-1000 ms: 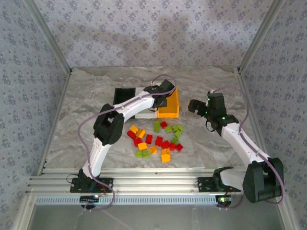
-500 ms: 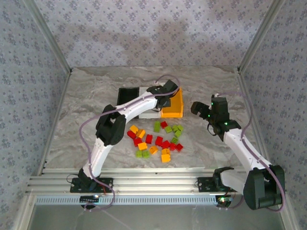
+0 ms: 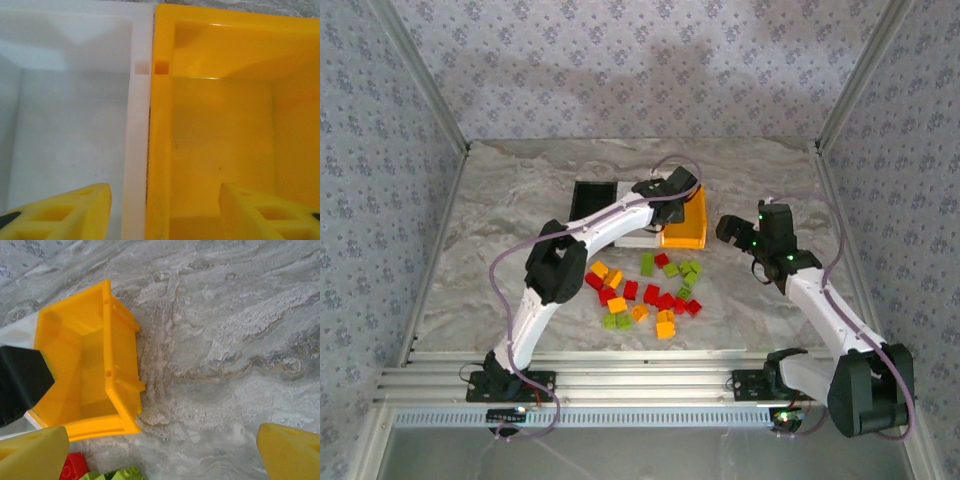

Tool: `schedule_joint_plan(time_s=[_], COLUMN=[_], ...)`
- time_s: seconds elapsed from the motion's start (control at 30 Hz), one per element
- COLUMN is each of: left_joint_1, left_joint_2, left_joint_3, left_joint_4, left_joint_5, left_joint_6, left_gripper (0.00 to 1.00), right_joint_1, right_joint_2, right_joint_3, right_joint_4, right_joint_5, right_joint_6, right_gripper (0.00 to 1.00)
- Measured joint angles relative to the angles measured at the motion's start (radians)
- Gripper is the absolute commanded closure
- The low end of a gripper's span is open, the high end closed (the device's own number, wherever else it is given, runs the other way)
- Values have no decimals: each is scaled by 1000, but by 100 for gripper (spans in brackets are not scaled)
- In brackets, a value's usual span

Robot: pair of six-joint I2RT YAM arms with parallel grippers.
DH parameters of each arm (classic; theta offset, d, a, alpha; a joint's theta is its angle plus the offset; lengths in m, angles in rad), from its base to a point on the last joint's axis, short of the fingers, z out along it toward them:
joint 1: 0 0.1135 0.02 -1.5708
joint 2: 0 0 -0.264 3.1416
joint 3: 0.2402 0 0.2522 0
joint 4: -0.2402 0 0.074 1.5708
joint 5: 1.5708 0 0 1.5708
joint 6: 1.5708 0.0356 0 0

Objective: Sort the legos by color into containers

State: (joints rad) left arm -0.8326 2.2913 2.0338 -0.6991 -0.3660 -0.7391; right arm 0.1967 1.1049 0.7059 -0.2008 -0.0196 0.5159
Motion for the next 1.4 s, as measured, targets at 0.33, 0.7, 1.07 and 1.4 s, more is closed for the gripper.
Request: schedule_joint_plan(time_s=[0.33,0.7,1.07,1.4], left_joint_1=[0,0,65,91], left_joint_2=[-404,-968,-1126,-1126], left_joint_3=[-242,-899,-1102,-1110], left_joint_4=[138,256,193,193], left_joint_5=[44,121,127,148], left_joint_6=[95,86,2,-15], left_gripper=[1,1,1,1], right_joint_1=[124,442,593,603], right_joint_2=[7,3,161,297], right_joint_3=[22,-77,-80,-14], right_joint_4=[-146,-306,-383,-348], right_joint_5=[-64,-84,35,85], right_joint_6=[-15,0,18,-2], right_gripper=[10,21,30,34])
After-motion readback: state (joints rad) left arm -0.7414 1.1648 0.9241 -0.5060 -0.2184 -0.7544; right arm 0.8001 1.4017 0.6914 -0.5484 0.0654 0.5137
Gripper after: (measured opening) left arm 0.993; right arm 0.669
